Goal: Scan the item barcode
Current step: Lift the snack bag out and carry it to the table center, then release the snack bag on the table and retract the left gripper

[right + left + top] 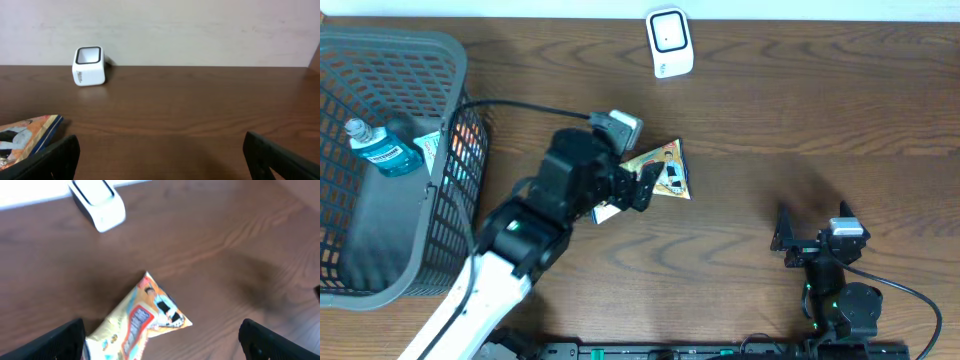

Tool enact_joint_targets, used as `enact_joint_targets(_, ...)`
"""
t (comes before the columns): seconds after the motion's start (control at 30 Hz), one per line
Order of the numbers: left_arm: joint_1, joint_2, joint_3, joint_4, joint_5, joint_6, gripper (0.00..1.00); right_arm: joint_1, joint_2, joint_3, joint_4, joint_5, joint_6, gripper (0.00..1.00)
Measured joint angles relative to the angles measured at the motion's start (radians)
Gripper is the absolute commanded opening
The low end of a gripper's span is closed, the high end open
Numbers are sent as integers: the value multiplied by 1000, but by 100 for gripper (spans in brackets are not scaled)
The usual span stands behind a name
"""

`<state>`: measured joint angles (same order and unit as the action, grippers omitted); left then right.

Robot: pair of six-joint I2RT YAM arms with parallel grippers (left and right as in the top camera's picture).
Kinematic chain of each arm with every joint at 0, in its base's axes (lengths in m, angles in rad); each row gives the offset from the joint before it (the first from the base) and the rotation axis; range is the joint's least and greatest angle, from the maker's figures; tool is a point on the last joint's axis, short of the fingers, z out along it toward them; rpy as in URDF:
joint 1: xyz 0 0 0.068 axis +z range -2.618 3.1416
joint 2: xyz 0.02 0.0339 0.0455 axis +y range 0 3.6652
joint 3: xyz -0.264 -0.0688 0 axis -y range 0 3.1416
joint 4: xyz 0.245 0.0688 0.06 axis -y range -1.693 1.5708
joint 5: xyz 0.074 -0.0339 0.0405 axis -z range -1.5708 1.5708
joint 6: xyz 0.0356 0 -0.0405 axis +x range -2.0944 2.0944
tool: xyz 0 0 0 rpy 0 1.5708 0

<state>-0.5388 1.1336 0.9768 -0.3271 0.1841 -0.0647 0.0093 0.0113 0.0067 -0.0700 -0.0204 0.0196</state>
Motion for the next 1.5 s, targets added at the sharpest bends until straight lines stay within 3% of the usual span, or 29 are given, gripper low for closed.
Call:
enact_joint_targets(0.33, 93, -152, 158, -232, -156, 51, 98, 0, 0, 0, 0, 0, 0, 99)
enact_joint_targets(0.77, 361, -154, 434, -307, -225, 61, 98, 0, 0, 0, 0, 0, 0, 99)
enact_joint_targets(1.13, 611, -153, 472, -243, -375, -87, 98, 0, 0, 0, 0, 0, 0, 99)
enact_joint_targets(1.5, 874, -133, 472, -215, -401, -214, 98, 0, 0, 0, 0, 0, 0, 99)
